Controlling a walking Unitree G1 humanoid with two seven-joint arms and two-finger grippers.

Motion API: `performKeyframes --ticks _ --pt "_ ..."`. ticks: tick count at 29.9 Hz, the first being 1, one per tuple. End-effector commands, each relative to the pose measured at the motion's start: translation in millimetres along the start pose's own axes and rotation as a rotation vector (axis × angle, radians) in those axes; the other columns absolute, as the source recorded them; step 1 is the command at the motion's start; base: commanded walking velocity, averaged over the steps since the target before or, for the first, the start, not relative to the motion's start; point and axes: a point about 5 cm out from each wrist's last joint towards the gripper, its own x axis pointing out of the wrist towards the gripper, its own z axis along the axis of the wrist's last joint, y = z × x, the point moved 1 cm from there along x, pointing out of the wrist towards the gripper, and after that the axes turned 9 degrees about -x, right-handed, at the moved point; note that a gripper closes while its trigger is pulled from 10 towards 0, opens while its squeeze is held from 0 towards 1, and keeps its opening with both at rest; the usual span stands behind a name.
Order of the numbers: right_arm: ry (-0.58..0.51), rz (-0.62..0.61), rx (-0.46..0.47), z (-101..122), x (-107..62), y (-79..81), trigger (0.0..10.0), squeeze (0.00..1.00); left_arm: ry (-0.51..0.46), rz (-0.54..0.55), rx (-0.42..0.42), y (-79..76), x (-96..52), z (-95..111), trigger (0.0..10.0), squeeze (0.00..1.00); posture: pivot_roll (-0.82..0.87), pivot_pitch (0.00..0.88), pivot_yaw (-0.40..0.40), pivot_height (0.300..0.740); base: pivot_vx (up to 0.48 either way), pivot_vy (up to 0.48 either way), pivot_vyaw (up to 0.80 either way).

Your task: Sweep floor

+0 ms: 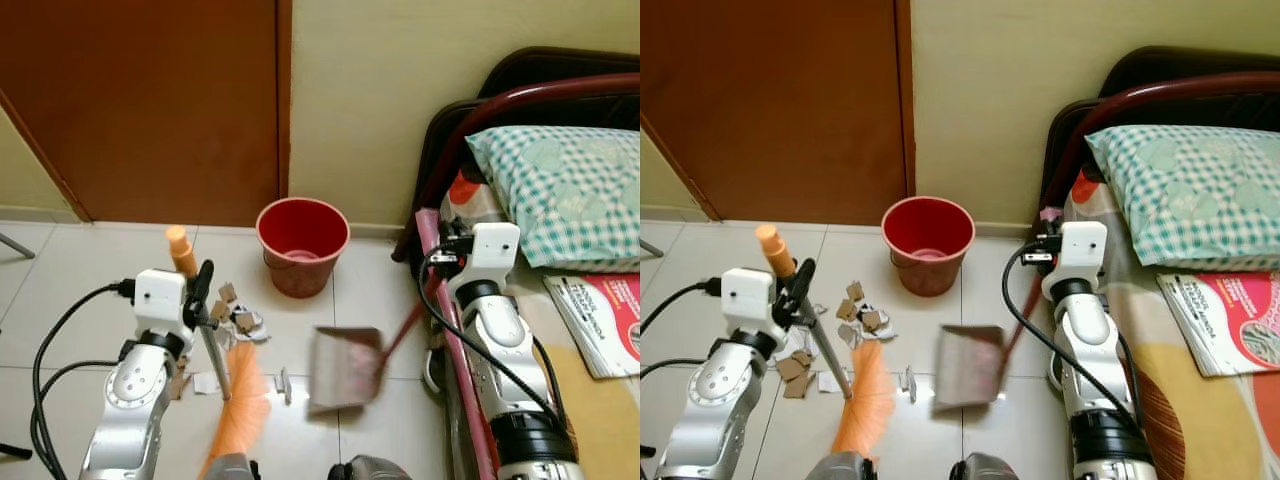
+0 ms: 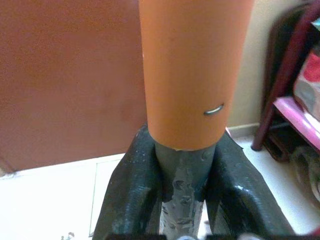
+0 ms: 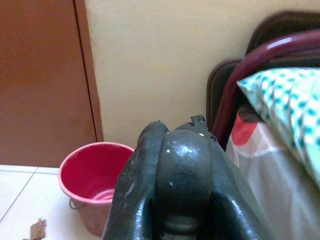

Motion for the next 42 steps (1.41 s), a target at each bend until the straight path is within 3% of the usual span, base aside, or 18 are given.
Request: performKeyframes --ticks 1,11,19,26,28,31,39,42 --pt "-0.030 -0.023 -0.010 7.6 6.7 -4.0 10.0 0.00 0.013 -0.030 0.104 6.2 1.6 0.3 10.0 0.00 0.00 0.101 -0.053 0.740 0.000 0.000 0.00" --pt "-0.033 -0.025 -0.009 9.7 14.5 0.6 10.0 0.00 -0.007 -0.051 0.166 20.2 14.1 17.6 10.0 0.00 0.02 0.100 -0.053 0.740 0.000 0.000 0.00" --pt "-0.001 -0.039 -0.002 -0.3 12.9 -0.2 10.0 0.00 0.004 -0.142 0.144 12.4 16.9 23.9 10.0 0.00 0.02 0.103 -0.062 0.740 0.000 0.000 0.00" --pt "0.015 -0.051 -0.004 -5.0 12.0 0.4 10.0 0.00 -0.038 -0.170 0.199 8.7 19.4 32.9 10.0 0.00 0.03 0.104 -0.069 0.740 0.000 0.000 0.00" --pt "0.016 -0.052 -0.006 -5.3 12.2 0.8 10.0 0.00 -0.070 -0.158 0.188 8.5 21.7 41.5 10.0 0.00 0.03 0.105 -0.069 0.740 0.000 0.000 0.00" --pt "0.024 -0.056 -0.021 -6.4 13.6 -1.5 10.0 0.00 -0.168 -0.146 0.101 -0.3 29.0 76.0 10.0 0.00 0.03 0.107 -0.071 0.740 0.000 0.000 0.00" --pt "0.043 -0.060 -0.030 -11.1 13.5 -2.7 10.0 0.00 -0.208 -0.211 -0.011 -20.1 33.3 97.6 10.0 0.00 0.03 0.108 -0.074 0.740 0.000 0.000 0.00" --pt "0.050 -0.062 -0.033 -12.9 13.6 -2.9 10.0 0.00 -0.217 -0.216 -0.005 -22.4 32.9 104.5 10.0 0.00 0.03 0.103 -0.075 0.740 0.000 0.000 0.00"
